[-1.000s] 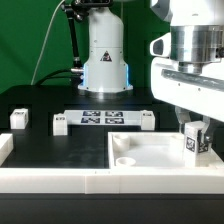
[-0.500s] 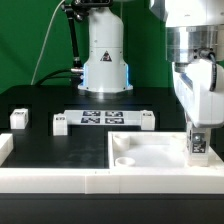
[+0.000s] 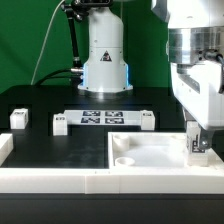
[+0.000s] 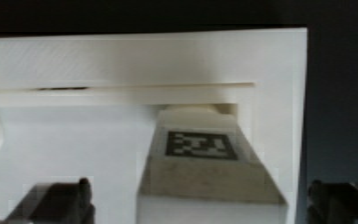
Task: Assemble one leg
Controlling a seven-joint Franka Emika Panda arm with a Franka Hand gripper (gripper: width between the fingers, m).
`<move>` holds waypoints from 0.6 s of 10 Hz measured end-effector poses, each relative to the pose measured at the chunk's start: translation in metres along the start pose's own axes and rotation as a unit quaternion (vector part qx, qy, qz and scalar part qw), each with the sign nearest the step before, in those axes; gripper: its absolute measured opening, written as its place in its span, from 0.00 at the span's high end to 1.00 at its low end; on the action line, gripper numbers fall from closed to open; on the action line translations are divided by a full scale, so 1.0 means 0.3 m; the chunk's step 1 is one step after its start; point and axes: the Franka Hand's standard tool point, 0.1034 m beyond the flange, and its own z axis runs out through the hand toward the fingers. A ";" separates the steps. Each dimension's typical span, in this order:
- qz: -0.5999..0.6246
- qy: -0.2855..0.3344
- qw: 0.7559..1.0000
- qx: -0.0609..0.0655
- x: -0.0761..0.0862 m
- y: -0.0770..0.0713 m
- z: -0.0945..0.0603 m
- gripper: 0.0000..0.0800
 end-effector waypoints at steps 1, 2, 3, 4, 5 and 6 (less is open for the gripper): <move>-0.057 0.002 0.998 -0.003 -0.002 0.004 0.002 0.20; -0.098 0.001 0.995 -0.006 -0.010 0.010 0.004 0.20; -0.154 0.001 0.988 -0.006 -0.009 0.009 0.004 0.20; -0.200 0.001 0.980 -0.006 -0.009 0.009 0.004 0.19; -0.264 0.001 0.964 -0.007 -0.010 0.010 0.004 0.19; -0.316 0.004 0.949 -0.009 -0.014 0.011 0.004 0.19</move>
Offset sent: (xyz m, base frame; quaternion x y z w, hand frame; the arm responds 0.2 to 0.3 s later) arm 0.0005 0.0057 0.0001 -0.0112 -0.0003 -0.1998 0.9798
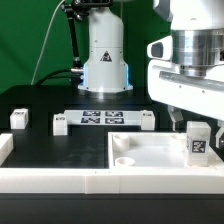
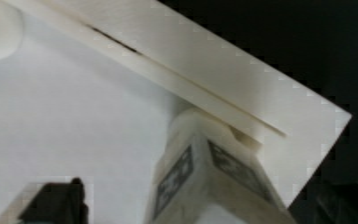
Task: Assemble one leg
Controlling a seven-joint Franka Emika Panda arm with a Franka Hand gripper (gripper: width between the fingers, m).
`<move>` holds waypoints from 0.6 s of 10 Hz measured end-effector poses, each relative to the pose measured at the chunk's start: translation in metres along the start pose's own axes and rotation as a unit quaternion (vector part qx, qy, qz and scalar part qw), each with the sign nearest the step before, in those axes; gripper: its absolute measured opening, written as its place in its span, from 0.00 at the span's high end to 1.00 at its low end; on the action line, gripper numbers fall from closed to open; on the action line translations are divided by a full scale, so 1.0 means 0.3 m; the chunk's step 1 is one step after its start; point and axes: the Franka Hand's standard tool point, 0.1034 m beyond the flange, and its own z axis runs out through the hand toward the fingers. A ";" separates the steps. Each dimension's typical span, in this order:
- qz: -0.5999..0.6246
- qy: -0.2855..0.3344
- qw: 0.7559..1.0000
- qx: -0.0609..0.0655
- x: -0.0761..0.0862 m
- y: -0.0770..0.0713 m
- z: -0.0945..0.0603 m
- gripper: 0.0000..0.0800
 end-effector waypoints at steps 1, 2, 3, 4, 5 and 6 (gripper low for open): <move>-0.070 0.004 0.997 -0.012 -0.005 -0.005 -0.006 0.19; -0.145 0.008 0.989 -0.015 -0.001 -0.007 -0.008 0.19; -0.204 0.007 0.979 -0.016 0.004 -0.003 -0.007 0.19; -0.250 0.008 0.968 -0.020 0.005 -0.003 -0.008 0.19; -0.290 0.008 0.957 -0.021 0.001 -0.004 -0.007 0.19; -0.337 0.005 0.941 -0.024 0.000 0.000 -0.005 0.19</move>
Offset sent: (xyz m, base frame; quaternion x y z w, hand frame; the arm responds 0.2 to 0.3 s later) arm 0.0076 0.0039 0.0000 -0.0131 -0.0134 -0.2991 0.9540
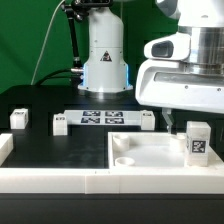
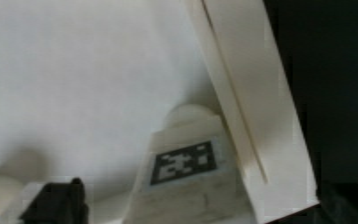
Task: Assemble one leg
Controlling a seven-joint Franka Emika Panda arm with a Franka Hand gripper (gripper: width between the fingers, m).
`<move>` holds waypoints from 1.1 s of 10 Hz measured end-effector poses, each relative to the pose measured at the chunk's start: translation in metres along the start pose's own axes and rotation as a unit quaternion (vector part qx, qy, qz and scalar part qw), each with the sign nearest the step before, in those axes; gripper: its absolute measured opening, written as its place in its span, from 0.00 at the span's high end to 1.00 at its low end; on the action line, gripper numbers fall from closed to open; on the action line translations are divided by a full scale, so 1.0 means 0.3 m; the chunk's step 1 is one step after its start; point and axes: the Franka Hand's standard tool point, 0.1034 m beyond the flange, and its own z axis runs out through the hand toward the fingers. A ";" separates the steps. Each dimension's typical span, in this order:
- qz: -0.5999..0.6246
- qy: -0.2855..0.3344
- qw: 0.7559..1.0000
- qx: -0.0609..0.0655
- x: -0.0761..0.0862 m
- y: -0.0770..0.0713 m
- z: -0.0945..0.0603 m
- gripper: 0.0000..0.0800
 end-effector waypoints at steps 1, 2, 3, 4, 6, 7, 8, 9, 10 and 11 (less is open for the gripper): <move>-0.032 -0.005 0.999 -0.003 -0.007 -0.003 0.000 0.19; -0.042 -0.005 0.999 -0.003 -0.008 -0.005 0.000 0.19; -0.046 -0.005 0.999 -0.004 -0.006 0.000 0.001 0.34; -0.045 -0.005 0.999 -0.004 -0.006 0.001 0.001 0.34; -0.040 -0.005 0.999 -0.004 -0.006 0.002 0.001 0.64; -0.032 -0.005 0.999 -0.004 -0.006 0.002 0.001 0.64; -0.031 -0.005 0.999 -0.004 -0.005 0.002 0.001 0.64; -0.012 -0.004 1.000 -0.002 -0.005 0.001 0.000 0.64; 0.046 0.000 0.999 0.001 -0.007 0.003 0.000 0.64; 0.102 0.004 0.995 0.000 -0.006 0.016 0.000 0.64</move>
Offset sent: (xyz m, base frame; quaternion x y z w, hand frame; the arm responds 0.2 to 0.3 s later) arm 0.0000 0.0000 0.0000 0.0000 0.0000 0.0000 1.0000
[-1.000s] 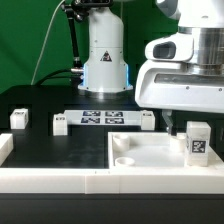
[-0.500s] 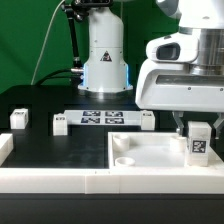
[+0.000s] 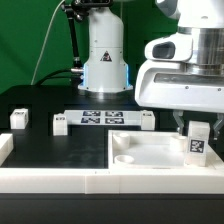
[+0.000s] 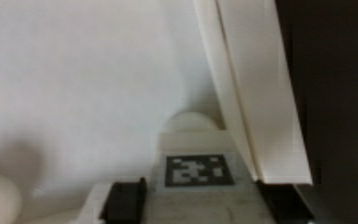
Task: Assemble one leg
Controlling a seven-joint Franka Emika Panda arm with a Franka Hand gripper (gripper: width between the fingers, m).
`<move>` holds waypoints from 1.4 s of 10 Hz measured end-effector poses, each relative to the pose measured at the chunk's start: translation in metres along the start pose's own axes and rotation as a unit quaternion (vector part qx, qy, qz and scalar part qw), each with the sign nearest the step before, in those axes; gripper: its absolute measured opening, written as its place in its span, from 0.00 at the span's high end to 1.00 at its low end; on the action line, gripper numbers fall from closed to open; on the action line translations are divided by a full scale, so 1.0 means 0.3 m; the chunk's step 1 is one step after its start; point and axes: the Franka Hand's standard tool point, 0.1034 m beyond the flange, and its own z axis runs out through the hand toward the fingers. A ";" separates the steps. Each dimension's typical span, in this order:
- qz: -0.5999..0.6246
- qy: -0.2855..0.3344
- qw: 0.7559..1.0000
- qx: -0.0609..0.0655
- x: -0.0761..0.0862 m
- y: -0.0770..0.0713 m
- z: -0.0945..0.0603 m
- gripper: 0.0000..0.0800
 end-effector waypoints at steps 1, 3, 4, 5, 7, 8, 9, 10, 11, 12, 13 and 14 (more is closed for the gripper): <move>0.051 0.005 0.999 -0.001 0.004 0.017 0.000 0.64; 0.110 0.014 0.994 -0.006 0.012 0.040 -0.001 0.63; 0.144 0.016 0.989 -0.008 0.016 0.054 -0.001 0.63; 0.158 0.016 0.987 -0.010 0.018 0.061 -0.001 0.63; 0.162 0.015 0.987 -0.010 0.017 0.062 0.002 0.41; 0.162 0.015 0.987 -0.011 0.017 0.063 0.002 0.26; 0.162 0.015 0.987 -0.011 0.017 0.063 0.003 0.26; 0.162 0.015 0.987 -0.011 0.017 0.063 0.003 0.20; 0.162 0.015 0.987 -0.011 0.017 0.063 0.004 0.19; 0.162 0.015 0.987 -0.011 0.017 0.063 0.004 0.19; 0.162 0.015 0.987 -0.011 0.016 0.063 0.005 0.19; 0.162 0.015 0.987 -0.011 0.016 0.063 0.005 0.19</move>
Offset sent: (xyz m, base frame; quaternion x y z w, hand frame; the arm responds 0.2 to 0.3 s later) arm -0.0009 -0.0034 0.0002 0.0446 0.0229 0.2823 0.9580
